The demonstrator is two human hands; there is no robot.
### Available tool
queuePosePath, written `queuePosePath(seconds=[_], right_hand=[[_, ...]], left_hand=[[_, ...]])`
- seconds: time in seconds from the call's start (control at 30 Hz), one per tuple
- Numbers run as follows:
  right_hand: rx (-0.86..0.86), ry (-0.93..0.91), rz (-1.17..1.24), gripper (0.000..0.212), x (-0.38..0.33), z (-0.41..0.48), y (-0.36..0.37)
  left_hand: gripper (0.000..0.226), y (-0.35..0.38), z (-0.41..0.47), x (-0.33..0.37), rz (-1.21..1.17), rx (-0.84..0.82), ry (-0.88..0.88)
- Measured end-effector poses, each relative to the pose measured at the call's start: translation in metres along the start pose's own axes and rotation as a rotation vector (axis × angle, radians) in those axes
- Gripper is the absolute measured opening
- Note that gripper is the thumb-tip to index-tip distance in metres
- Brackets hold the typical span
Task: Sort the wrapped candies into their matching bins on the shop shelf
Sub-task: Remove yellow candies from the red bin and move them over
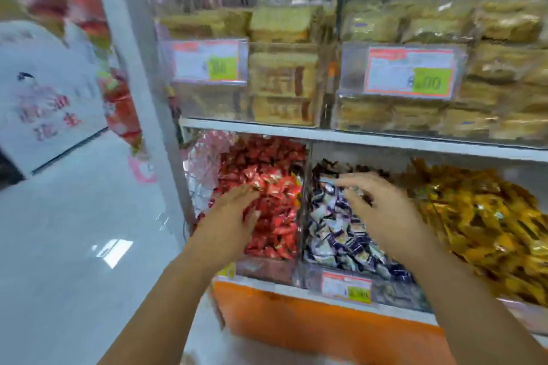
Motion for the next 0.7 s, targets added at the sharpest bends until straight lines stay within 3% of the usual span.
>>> queuePosePath(seconds=[0.17,0.33,0.43,0.53,0.7], right_hand=[[-0.208,-0.012,-0.104,0.029,-0.036,0.053,0.045],[-0.449,0.071,-0.521,0.029,-0.037,0.127,0.048],[-0.646,0.102,-0.824,0.045,-0.039,0.160,0.057],[-0.810,0.149,-0.978,0.062,-0.041,0.172,0.072],[-0.877,0.067,-0.885,0.029,-0.032,0.168,0.093]], left_hand=[[0.051,-0.001,0.005,-0.041,0.056,0.007,-0.020],[0.062,0.011,0.017,-0.053,0.130,-0.080,0.009],[0.064,0.014,0.017,-0.059,0.131,-0.117,0.015],[0.065,0.012,0.019,-0.062,0.083,-0.109,0.034],[0.068,0.011,0.016,-0.067,0.035,-0.090,0.044]])
Point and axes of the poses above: each hand's wrist, its own z-axis towards the middle knuckle, its own y-axis out of the palm, x = y × z, the point moved 5 cm from there along z, towards the middle knuckle, and after that the axes turned 14 degrees about -x, right-handed, at the moved point
